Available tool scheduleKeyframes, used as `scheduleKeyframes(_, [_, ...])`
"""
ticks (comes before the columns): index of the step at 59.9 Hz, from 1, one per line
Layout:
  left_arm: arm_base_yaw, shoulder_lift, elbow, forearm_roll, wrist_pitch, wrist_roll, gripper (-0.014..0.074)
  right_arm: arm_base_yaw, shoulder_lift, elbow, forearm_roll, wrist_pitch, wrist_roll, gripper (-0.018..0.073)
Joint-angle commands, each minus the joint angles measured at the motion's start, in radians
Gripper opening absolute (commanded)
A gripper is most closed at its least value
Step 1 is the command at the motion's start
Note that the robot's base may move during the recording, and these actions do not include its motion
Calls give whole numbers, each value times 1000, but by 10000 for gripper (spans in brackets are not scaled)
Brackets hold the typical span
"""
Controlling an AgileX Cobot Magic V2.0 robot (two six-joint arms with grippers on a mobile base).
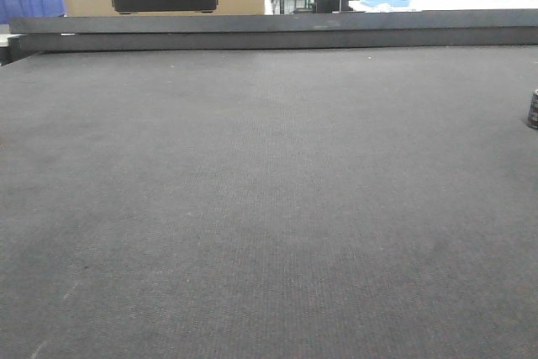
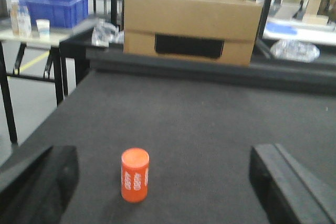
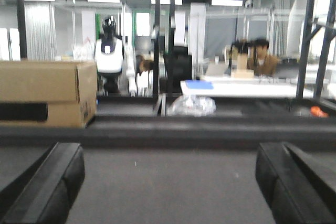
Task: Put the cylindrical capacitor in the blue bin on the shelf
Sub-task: 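Grasp the dark red capacitor with the right gripper and lift it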
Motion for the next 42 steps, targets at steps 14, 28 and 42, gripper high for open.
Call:
scheduleKeyframes(14, [-51,47,-6,0,-1,4,608,-4,397,84,1,-206,-4,570])
scheduleKeyframes(28, [-51,47,-6,0,3,4,608,-21,740,118,1,-516,-79,570])
scheduleKeyframes(42, [-51,47,-6,0,12,4,608,-65,1040,94,19,-876,-79,570])
